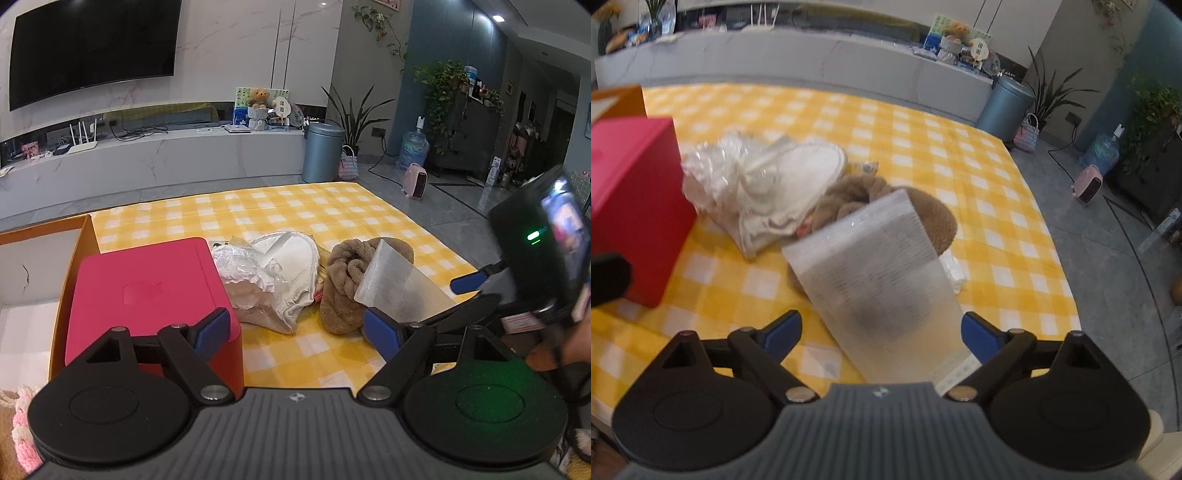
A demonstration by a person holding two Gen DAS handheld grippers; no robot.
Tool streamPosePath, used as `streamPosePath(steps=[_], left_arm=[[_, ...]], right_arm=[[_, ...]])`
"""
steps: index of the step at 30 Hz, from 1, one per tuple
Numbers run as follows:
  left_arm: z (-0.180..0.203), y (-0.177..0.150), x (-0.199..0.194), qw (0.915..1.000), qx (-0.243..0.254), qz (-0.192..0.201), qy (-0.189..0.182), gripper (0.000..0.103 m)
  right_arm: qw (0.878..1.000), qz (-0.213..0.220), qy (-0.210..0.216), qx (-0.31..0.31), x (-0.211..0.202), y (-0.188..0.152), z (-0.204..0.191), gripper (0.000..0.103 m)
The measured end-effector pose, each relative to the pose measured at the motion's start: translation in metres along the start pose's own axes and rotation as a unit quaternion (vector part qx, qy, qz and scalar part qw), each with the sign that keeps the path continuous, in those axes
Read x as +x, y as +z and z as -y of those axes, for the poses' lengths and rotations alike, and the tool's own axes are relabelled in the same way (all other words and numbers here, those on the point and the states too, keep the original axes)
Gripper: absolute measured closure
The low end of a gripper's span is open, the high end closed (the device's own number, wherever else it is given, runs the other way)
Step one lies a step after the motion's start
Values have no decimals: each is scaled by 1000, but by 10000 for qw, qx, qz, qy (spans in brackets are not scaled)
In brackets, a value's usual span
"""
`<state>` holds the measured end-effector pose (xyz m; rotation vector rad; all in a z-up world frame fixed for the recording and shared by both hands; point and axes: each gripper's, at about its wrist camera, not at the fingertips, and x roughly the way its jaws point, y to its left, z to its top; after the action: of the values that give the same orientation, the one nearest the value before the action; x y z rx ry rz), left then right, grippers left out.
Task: Organize soft objects
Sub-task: 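Move both open tools back to the pile of soft items, then grasp the white mesh sheet with the right tool and lift it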
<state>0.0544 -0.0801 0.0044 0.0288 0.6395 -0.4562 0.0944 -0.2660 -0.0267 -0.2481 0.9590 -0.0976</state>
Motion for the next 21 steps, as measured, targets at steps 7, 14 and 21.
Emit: streamPosePath(steps=[7, 14, 21], left_arm=[[-2, 0, -5, 10000, -63, -23, -16, 7], [-6, 1, -10, 9998, -160, 118, -85, 7], [-10, 3, -16, 9990, -258, 358, -56, 7]], right_arm=[[9998, -178, -14, 55, 18, -1, 4, 49], [9962, -30, 459, 739, 5, -3, 34, 96], [9688, 495, 2280, 834, -40, -4, 40, 101]])
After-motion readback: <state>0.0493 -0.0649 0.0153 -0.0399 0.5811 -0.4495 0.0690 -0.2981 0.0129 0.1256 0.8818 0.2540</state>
